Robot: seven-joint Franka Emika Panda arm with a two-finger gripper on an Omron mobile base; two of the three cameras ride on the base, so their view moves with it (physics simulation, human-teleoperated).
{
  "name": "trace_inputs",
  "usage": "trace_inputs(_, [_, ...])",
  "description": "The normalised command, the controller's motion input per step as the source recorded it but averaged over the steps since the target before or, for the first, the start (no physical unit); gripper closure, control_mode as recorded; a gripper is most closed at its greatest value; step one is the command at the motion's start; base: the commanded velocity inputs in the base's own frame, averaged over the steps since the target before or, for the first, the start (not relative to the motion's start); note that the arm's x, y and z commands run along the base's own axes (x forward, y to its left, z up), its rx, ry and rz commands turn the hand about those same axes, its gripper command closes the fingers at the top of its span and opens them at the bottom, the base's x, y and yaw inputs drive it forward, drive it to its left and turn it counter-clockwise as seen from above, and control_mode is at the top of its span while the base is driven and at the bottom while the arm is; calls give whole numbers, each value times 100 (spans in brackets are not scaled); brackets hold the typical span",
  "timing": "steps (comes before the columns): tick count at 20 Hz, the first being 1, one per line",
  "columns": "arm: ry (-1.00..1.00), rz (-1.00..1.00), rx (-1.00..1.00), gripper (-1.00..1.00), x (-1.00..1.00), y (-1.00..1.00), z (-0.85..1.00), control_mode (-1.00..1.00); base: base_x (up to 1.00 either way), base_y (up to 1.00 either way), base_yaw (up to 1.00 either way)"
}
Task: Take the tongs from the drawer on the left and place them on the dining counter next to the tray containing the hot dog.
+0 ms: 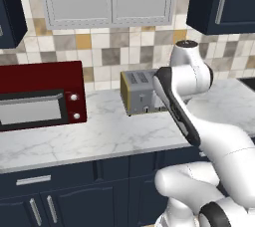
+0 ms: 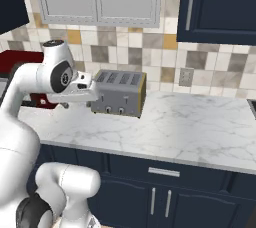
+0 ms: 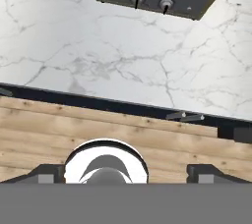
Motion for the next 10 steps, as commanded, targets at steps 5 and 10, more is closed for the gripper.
trace_inputs(5, [0, 9, -34, -100, -67, 60, -68, -100, 0, 0, 0])
trace_inputs(10, [0, 9, -32, -100, -54, 58, -60, -100, 0, 0, 0])
